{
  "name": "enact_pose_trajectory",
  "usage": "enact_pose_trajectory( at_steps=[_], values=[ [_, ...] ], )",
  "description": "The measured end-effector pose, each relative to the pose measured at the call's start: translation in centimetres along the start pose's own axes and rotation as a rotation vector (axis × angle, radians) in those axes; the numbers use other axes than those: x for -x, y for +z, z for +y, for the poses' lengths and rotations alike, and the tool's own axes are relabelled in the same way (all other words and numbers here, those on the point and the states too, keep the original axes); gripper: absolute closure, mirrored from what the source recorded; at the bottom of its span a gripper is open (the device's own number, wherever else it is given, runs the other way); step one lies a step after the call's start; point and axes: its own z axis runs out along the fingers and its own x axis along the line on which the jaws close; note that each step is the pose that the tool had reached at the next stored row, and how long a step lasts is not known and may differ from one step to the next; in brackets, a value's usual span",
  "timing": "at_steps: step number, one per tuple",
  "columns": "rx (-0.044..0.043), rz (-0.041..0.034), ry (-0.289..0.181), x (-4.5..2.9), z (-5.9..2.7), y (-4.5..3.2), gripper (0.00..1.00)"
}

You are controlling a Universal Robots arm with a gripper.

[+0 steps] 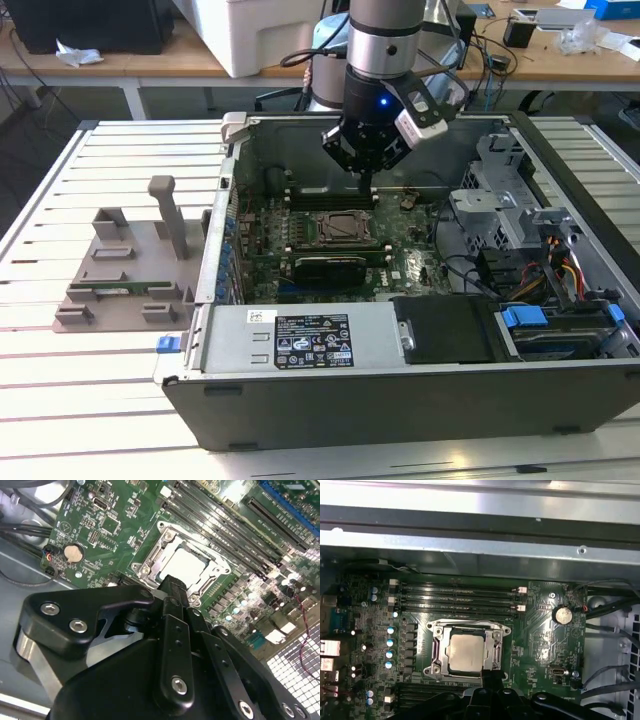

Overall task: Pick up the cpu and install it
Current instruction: 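Install the second cpu locking lever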

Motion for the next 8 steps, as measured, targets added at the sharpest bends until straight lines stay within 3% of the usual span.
enact_pose_trajectory(
  at_steps=[8],
  values=[
    [0.0, 0.0, 0.0, -0.07, -1.43, 0.15, 0.89]
  ],
)
